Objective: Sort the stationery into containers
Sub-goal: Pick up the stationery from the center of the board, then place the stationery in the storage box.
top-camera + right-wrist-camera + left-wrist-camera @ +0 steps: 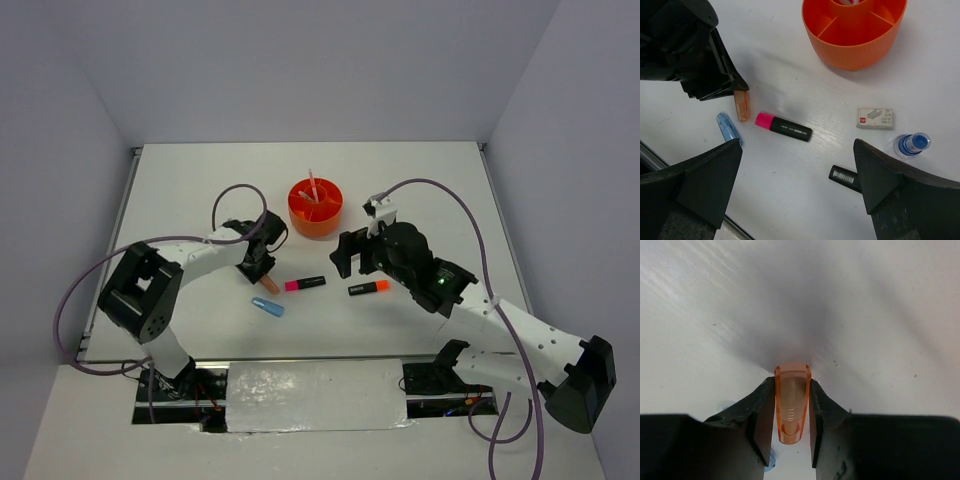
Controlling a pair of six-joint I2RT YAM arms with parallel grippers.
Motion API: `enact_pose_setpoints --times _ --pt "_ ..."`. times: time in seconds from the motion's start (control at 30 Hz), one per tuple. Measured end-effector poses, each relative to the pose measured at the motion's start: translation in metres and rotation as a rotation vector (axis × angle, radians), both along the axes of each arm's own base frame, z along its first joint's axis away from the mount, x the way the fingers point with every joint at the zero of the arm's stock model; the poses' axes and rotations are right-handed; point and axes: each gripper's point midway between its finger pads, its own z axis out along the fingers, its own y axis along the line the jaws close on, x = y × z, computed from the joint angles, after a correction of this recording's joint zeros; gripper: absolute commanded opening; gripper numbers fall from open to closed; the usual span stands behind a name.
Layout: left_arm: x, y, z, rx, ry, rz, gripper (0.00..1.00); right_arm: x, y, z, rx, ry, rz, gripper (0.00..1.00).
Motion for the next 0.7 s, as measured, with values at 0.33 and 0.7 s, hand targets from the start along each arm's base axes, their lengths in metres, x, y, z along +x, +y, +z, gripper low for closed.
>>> enact_pose_setpoints --times 0.33,0.7 --pt "0.057 0.007 0.122 0.044 -0.491 -0.204 0.00 -0.002 -0.004 0.012 0.037 -0.038 -0.004 1.00" --pt "0.088 -0.022 0.195 0.134 -1.055 -0.606 0.00 -0.003 0.000 0.011 0.054 -0.039 0.019 1.00"
